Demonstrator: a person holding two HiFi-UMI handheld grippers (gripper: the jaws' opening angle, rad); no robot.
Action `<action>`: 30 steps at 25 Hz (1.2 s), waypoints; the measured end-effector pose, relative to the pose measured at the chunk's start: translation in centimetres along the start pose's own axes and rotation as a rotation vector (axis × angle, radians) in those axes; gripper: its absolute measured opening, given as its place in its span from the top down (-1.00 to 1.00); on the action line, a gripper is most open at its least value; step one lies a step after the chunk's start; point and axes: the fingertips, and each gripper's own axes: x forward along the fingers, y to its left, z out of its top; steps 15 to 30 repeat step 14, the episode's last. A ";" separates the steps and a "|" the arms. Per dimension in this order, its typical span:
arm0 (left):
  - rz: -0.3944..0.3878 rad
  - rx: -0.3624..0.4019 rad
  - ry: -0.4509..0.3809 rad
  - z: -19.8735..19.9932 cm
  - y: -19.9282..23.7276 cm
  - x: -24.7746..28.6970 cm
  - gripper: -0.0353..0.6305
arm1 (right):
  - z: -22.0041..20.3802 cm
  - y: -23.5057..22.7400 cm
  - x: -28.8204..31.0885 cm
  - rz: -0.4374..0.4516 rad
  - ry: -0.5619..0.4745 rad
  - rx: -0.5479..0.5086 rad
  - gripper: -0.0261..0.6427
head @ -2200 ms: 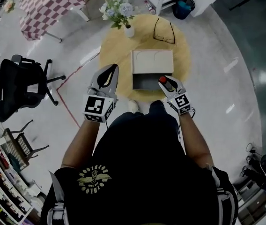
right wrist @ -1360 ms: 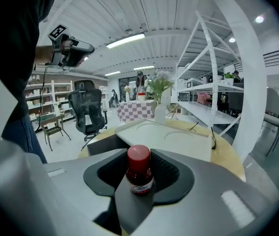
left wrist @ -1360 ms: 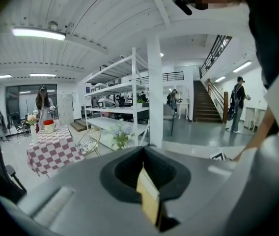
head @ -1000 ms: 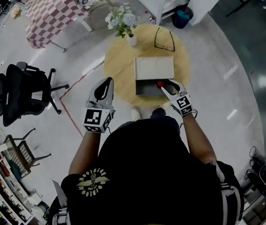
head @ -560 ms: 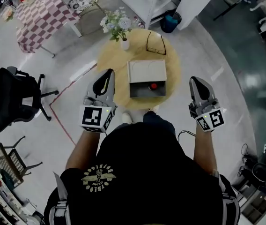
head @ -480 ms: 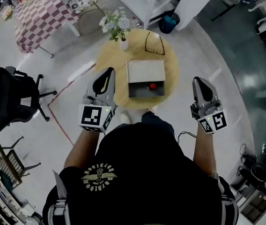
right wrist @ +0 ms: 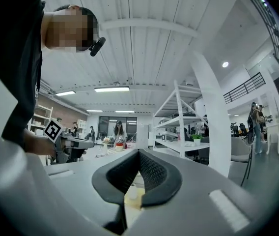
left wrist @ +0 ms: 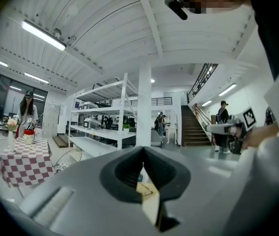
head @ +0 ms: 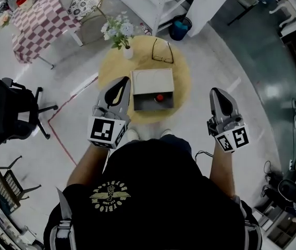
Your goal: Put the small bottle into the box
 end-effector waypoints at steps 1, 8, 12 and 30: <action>0.008 0.003 0.002 0.1 -0.5 0.3 0.89 | 0.0 -0.4 0.0 0.015 0.004 -0.003 0.90; 0.092 0.023 0.021 0.2 -4.2 2.2 0.89 | -1.1 -2.8 0.3 0.155 0.028 -0.089 0.90; 0.132 0.041 0.031 -0.1 -7.3 4.1 0.89 | -1.9 -5.9 -0.9 0.201 0.012 -0.059 0.90; 0.149 0.043 0.028 -0.1 -9.0 5.0 0.89 | -2.4 -7.7 -1.7 0.215 0.006 -0.049 0.90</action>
